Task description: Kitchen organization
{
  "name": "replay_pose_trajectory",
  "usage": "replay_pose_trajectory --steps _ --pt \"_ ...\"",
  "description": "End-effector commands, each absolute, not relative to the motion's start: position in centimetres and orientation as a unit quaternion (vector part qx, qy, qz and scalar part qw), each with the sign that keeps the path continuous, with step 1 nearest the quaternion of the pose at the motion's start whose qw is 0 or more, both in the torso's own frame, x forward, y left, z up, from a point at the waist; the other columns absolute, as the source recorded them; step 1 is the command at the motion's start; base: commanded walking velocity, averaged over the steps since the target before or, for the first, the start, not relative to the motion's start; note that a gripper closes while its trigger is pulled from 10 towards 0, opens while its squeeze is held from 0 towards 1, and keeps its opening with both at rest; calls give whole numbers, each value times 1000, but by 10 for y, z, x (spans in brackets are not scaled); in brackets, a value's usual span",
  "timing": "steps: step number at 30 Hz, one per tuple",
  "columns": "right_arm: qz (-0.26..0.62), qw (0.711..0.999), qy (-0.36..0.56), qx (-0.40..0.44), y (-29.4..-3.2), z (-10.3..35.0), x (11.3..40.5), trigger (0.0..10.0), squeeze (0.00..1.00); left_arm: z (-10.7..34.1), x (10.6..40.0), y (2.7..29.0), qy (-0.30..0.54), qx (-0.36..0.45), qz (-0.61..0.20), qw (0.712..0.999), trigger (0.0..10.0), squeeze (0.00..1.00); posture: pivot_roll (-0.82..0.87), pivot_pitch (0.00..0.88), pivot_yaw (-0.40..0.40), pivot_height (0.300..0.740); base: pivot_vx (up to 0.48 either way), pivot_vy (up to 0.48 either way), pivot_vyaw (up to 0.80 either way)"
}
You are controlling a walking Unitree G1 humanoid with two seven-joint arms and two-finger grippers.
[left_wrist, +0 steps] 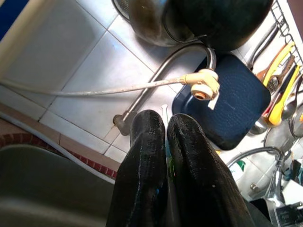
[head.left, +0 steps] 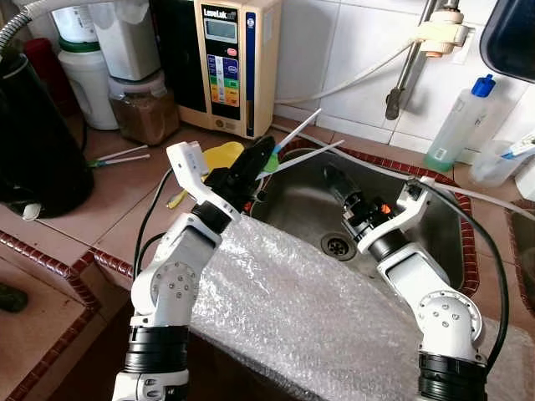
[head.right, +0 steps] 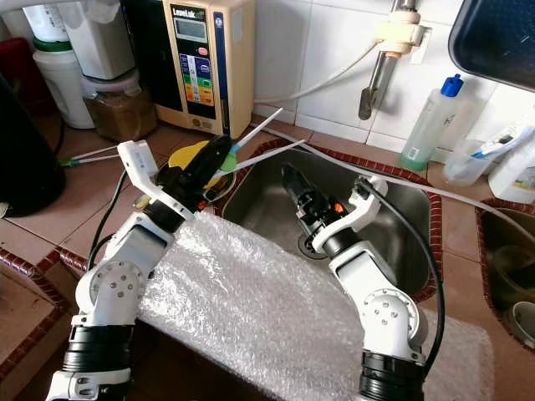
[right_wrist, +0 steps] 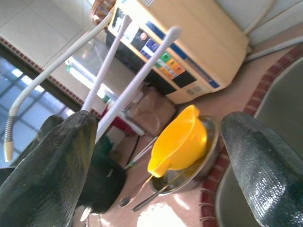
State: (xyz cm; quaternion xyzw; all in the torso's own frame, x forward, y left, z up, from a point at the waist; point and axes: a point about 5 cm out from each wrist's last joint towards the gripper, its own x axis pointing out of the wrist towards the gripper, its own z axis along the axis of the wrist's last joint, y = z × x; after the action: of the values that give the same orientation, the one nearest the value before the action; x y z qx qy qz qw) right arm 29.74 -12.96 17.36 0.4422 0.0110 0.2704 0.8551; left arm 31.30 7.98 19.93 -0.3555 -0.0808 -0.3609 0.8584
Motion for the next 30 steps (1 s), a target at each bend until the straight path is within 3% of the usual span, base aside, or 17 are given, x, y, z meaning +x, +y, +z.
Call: replay_pose_trajectory --steps 1,12,13,14,22,30 --pt "295 846 1 445 -126 182 296 10000 0 198 312 76 -72 -350 -366 859 0 0 13 0 -27 740 0 0 0" --pt "300 838 -9 456 -118 185 302 10000 0 196 308 69 -66 -352 -376 854 0 0 12 0 -25 740 0 0 0" --pt "302 837 -11 456 -116 186 304 8078 0 196 308 68 -65 -353 -378 853 0 0 12 0 -25 740 0 0 0" --pt "303 835 -14 459 -113 187 308 0 0 196 307 66 -63 -352 -381 852 0 0 15 0 -26 740 0 0 0" --pt "303 831 -19 466 -104 190 317 0 0 196 303 64 -61 -352 -385 851 0 0 20 0 -31 740 0 0 0" --pt "266 846 -24 462 -116 186 323 0 0 195 304 66 -63 -352 -378 854 0 0 14 0 -36 740 0 0 0"
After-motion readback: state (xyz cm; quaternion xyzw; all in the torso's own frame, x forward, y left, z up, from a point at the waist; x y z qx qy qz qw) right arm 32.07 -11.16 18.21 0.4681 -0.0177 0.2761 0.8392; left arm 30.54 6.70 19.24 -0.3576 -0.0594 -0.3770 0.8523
